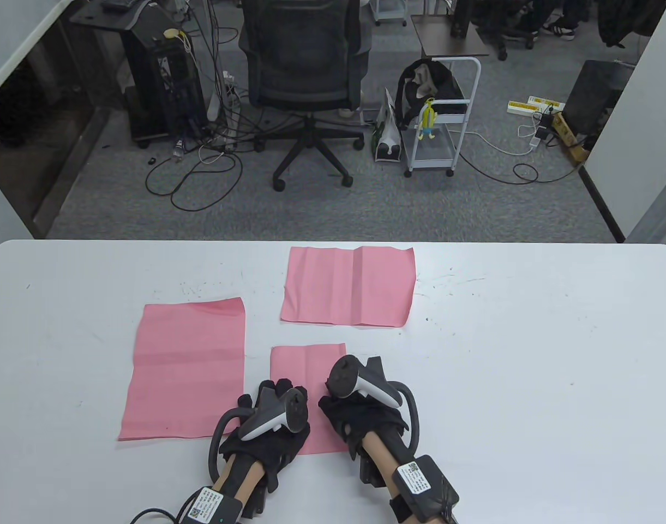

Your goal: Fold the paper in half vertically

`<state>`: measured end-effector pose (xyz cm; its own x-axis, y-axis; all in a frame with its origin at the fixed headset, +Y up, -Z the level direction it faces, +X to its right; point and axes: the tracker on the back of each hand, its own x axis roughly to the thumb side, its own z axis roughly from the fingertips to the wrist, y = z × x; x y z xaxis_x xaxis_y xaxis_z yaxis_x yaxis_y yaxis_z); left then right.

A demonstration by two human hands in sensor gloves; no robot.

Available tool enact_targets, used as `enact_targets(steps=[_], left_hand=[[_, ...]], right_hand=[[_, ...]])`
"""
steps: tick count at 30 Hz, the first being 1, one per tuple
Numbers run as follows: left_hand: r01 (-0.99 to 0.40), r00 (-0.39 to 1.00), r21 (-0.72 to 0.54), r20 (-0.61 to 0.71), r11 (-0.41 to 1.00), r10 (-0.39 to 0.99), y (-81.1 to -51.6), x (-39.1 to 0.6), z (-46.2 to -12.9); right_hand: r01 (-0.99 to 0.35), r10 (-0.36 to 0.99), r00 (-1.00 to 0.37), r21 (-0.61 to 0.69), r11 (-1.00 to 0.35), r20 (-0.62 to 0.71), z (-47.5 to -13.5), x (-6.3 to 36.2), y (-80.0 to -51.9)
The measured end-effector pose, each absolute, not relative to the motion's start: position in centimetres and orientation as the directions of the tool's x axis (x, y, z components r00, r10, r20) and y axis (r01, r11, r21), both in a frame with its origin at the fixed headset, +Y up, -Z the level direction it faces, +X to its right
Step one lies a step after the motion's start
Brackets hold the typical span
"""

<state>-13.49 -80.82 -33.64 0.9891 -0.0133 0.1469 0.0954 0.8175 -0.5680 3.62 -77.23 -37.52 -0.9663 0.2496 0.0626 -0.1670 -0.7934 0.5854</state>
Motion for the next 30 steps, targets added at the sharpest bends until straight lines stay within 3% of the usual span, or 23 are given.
enact_targets(steps=[12,17,25,30], left_hand=[[0.095,0.989,-0.566,0.148,0.819,-0.012,-80.8,-13.5,-33.6],[0.095,0.989,-0.565,0.148,0.82,-0.012,-80.9,-13.5,-33.6],[0.095,0.989,-0.568,0.149,0.818,-0.012,-80.8,-13.5,-33.6],[0.095,0.989,-0.568,0.149,0.818,-0.011,-80.8,-13.5,-33.6]], right_hand=[[-0.238,0.255,-0.965,0.589,-0.772,-0.057,-42.6,3.1,-78.8],[-0.179,0.195,-0.98,0.572,-0.801,-0.034,-42.9,2.6,-78.8],[-0.194,0.221,-0.975,0.584,-0.788,-0.027,-42.8,3.0,-79.1],[-0.312,0.357,-0.934,0.568,-0.761,-0.036,-42.3,4.1,-78.4]])
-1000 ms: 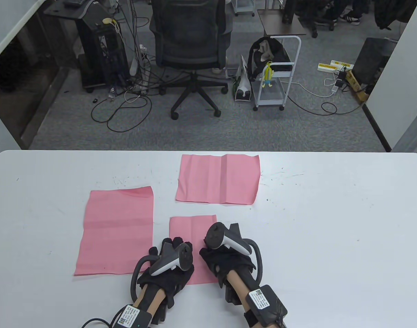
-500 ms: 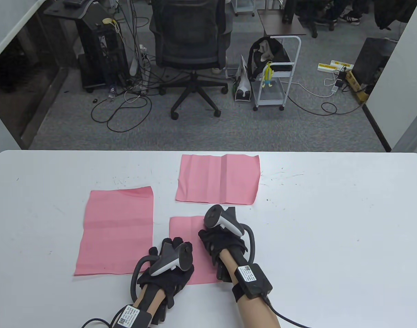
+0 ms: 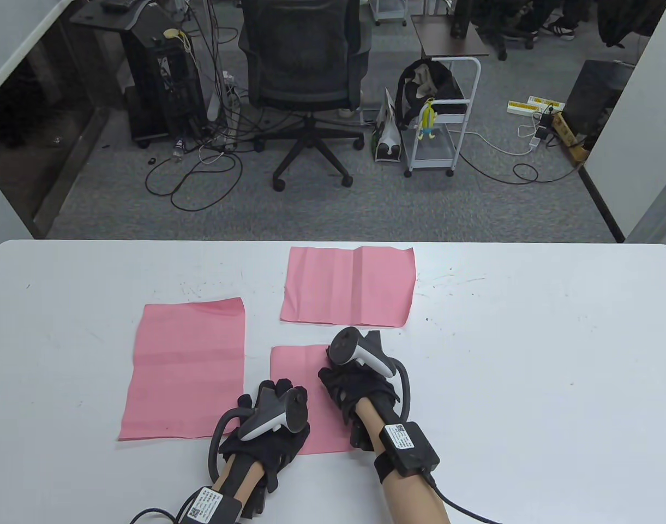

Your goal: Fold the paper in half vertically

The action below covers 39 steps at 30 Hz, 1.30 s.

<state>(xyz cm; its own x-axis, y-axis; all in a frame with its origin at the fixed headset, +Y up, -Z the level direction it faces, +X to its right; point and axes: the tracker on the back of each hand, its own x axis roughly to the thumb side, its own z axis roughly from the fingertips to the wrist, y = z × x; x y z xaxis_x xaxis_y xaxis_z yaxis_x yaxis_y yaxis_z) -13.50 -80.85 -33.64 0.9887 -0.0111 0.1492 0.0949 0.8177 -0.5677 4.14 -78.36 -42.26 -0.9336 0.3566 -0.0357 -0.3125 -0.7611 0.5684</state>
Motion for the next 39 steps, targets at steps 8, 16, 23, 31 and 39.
enact_targets(steps=[8,16,23,31,39], left_hand=[[0.094,0.989,-0.571,0.149,0.816,-0.009,-80.9,-13.5,-33.6],[0.097,0.989,-0.572,0.149,0.815,-0.012,-80.8,-13.5,-33.7],[0.097,0.989,-0.574,0.149,0.813,-0.013,-80.8,-13.5,-33.7],[0.096,0.989,-0.578,0.15,0.81,-0.011,-80.8,-13.5,-33.7],[0.098,0.989,-0.578,0.15,0.81,-0.012,-80.8,-13.4,-33.7]], right_hand=[[-0.242,0.338,-0.938,0.544,-0.803,0.081,-38.4,5.0,-75.9],[-0.119,0.242,-0.96,0.579,-0.806,0.139,-36.1,4.5,-77.5],[-0.098,0.213,-0.967,0.564,-0.82,0.142,-35.9,4.2,-77.6],[-0.08,0.201,-0.967,0.57,-0.818,0.154,-35.1,3.9,-77.4],[-0.075,0.211,-0.963,0.584,-0.809,0.168,-32.8,3.9,-77.3]])
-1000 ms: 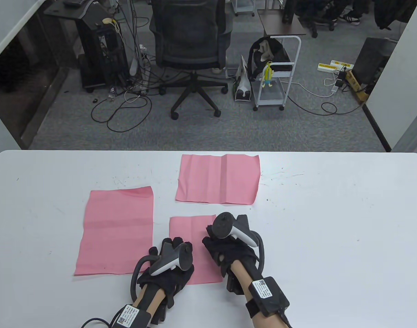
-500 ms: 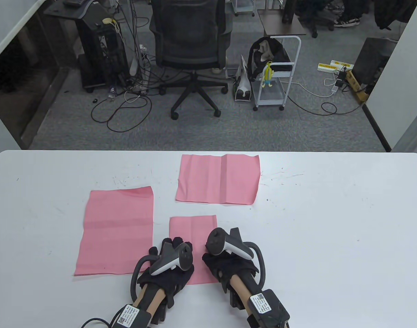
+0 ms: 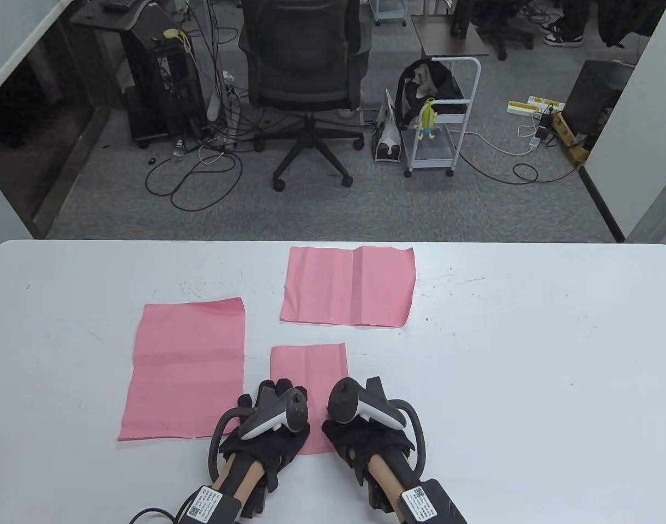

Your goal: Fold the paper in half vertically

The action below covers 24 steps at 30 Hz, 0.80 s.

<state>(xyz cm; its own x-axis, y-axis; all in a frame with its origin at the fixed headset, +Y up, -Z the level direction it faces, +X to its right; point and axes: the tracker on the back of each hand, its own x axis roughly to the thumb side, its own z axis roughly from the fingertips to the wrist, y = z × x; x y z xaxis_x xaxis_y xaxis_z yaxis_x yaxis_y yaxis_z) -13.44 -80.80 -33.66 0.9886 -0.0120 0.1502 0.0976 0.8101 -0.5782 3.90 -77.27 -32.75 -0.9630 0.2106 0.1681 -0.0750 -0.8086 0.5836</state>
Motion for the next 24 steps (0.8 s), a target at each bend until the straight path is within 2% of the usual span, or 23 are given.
enact_targets(steps=[13,24], left_hand=[[0.105,0.988,-0.578,0.154,0.81,-0.019,-80.8,-13.4,-33.7],[0.105,0.988,-0.579,0.154,0.809,-0.018,-80.8,-13.4,-33.7]], right_hand=[[0.019,0.137,-0.966,0.589,-0.808,0.218,-27.8,3.4,-76.9],[0.01,0.139,-0.967,0.579,-0.815,0.214,-27.3,3.5,-77.0]])
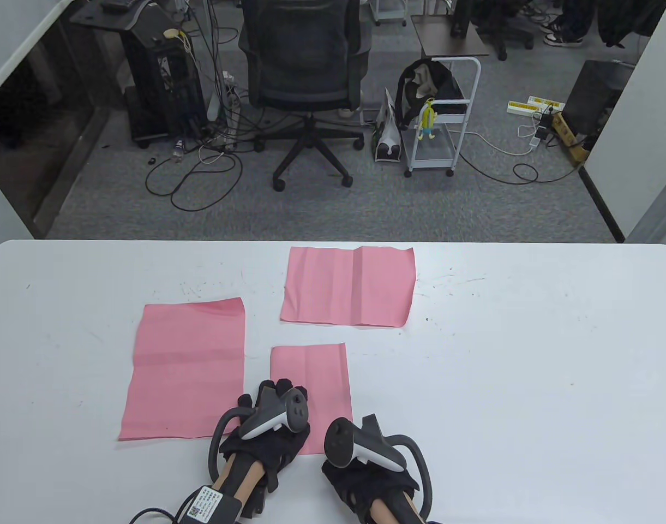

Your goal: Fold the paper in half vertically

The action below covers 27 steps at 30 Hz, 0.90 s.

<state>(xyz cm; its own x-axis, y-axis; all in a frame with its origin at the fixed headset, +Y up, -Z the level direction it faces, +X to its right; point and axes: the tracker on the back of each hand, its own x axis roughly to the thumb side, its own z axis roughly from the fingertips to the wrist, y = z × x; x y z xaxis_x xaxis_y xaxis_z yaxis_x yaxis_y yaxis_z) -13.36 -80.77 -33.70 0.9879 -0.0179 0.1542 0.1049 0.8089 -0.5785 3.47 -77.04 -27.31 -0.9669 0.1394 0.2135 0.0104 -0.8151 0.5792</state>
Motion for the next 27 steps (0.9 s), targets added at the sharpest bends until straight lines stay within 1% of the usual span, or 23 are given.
enact_targets(steps=[8,10,11,12,14,16,18,19,20,22,24,27], left_hand=[[0.106,0.988,-0.575,0.155,0.811,-0.019,-80.8,-13.4,-33.7],[0.106,0.988,-0.575,0.155,0.811,-0.019,-80.8,-13.4,-33.7],[0.106,0.988,-0.574,0.156,0.812,-0.019,-80.8,-13.4,-33.7],[0.106,0.988,-0.574,0.156,0.812,-0.018,-80.8,-13.4,-33.7],[0.104,0.988,-0.576,0.155,0.811,-0.017,-80.8,-13.4,-33.7],[0.104,0.988,-0.575,0.155,0.812,-0.017,-80.8,-13.4,-33.7],[0.105,0.988,-0.575,0.155,0.811,-0.017,-80.8,-13.4,-33.7],[0.107,0.988,-0.576,0.156,0.81,-0.02,-80.8,-13.4,-33.7],[0.108,0.988,-0.578,0.156,0.809,-0.02,-80.8,-13.4,-33.7],[0.107,0.988,-0.577,0.155,0.81,-0.02,-80.8,-13.4,-33.7],[0.109,0.988,-0.575,0.155,0.811,-0.022,-80.8,-13.4,-33.7],[0.11,0.987,-0.573,0.156,0.812,-0.023,-80.8,-13.4,-33.7]], right_hand=[[-0.011,0.161,-0.964,0.577,-0.817,0.21,-27.4,3.6,-77.1],[-0.023,0.177,-0.963,0.592,-0.806,0.204,-27.8,3.9,-76.7],[-0.055,0.202,-0.962,0.596,-0.801,0.182,-28.3,4.3,-76.2],[-0.162,0.283,-0.952,0.59,-0.791,0.119,-29.1,5.0,-75.5],[-0.329,0.422,-0.906,0.564,-0.757,0.037,-30.4,5.9,-74.6],[-0.463,0.516,-0.855,0.531,-0.71,-0.056,-32.1,6.9,-74.0],[-0.474,0.507,-0.857,0.529,-0.704,-0.092,-33.3,7.2,-73.8],[-0.464,0.482,-0.869,0.524,-0.714,-0.112,-34.1,7.5,-73.7],[-0.468,0.464,-0.874,0.497,-0.731,-0.141,-34.8,7.8,-73.8],[-0.504,0.475,-0.859,0.484,-0.715,-0.191,-36.0,8.2,-74.3],[-0.521,0.482,-0.85,0.486,-0.702,-0.214,-37.0,8.5,-75.2],[-0.482,0.433,-0.874,0.506,-0.716,-0.22,-37.9,8.4,-77.4]])
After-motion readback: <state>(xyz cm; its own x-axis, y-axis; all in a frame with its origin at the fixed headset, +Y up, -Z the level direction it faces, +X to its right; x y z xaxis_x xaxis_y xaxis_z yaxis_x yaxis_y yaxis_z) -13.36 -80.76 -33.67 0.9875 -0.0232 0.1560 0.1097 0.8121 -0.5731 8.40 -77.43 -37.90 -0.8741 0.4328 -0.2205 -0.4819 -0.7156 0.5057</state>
